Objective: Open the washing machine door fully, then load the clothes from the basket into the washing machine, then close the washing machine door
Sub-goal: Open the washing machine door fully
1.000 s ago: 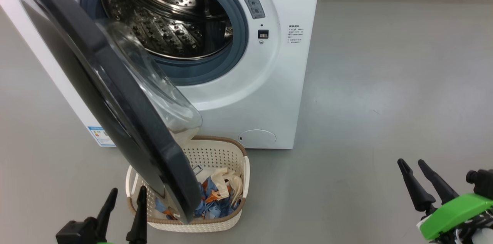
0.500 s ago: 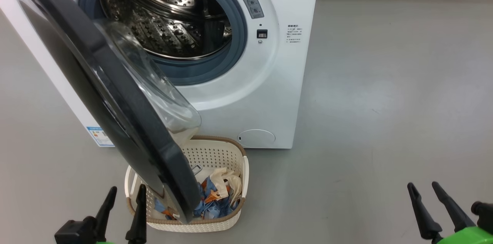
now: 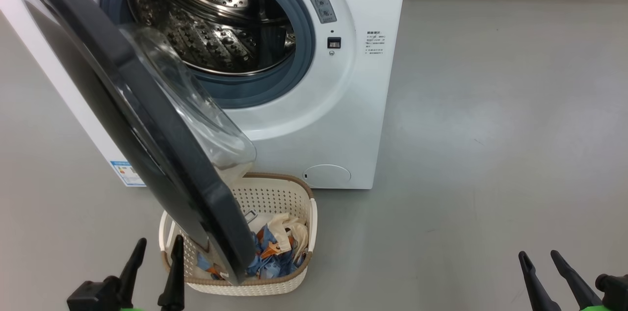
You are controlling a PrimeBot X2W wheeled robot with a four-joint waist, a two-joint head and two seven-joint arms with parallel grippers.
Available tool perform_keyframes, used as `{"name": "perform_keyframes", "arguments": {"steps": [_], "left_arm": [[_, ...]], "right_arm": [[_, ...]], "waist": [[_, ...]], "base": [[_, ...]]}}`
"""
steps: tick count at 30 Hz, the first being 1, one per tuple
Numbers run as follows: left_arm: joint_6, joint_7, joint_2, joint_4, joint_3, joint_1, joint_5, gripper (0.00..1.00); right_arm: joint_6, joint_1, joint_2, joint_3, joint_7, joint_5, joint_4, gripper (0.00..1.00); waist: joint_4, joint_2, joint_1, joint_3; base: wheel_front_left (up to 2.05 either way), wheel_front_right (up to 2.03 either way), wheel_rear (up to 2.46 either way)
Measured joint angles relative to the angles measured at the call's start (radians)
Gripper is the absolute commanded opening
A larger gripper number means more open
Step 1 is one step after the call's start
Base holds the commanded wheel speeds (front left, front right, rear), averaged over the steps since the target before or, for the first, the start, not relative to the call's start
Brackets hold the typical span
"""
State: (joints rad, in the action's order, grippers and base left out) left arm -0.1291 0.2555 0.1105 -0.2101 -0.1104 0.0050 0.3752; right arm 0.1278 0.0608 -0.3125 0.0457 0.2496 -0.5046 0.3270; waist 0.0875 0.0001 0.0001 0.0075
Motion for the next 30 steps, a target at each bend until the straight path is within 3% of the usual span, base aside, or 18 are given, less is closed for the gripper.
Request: {"name": "perform_keyframes", "arguments": {"steps": [5,7,14,20,25,30], "left_arm": [[0.0,0.0,-0.007,0.006,0.018,0.0,0.002,1.0],[0.0,0.0,-0.011,0.016,0.027,-0.001,0.011,0.0],[0.0,0.0,-0.029,0.113,0.106,-0.009,0.028,0.0],[0.0,0.0,-0.05,0.301,0.177,-0.036,0.024,0.0],[0.0,0.001,-0.063,0.517,0.115,-0.051,0.025,0.0],[0.001,-0.025,-0.063,0.606,-0.063,-0.052,0.007,0.0]], "right_arm": [[0.0,0.0,0.002,-0.005,0.0,0.001,-0.005,1.0],[0.0,0.0,0.003,-0.007,0.0,0.001,-0.008,1.0],[0.0,0.0,0.003,-0.01,0.0,0.001,-0.016,1.0],[0.0,0.0,0.003,-0.009,0.0,0.001,-0.015,1.0],[0.0,0.0,0.003,-0.012,0.0,0.002,-0.014,1.0],[0.0,0.0,0.004,-0.015,0.0,0.002,-0.016,1.0]], "waist": [[0.003,0.0,0.0,0.001],[0.005,0.0,0.0,0.0],[0.011,0.0,-0.0001,-0.002],[0.013,0.0,-0.0001,-0.001],[0.007,0.0,-0.0001,0.006],[0.0,0.0,-0.0001,0.015]], "base": [[0.0,0.0,0.0],[0.0,0.0,0.0],[0.0,0.0,0.0],[0.0,0.0,0.0],[0.0,0.0,0.0],[0.0,0.0,0.0]]}}
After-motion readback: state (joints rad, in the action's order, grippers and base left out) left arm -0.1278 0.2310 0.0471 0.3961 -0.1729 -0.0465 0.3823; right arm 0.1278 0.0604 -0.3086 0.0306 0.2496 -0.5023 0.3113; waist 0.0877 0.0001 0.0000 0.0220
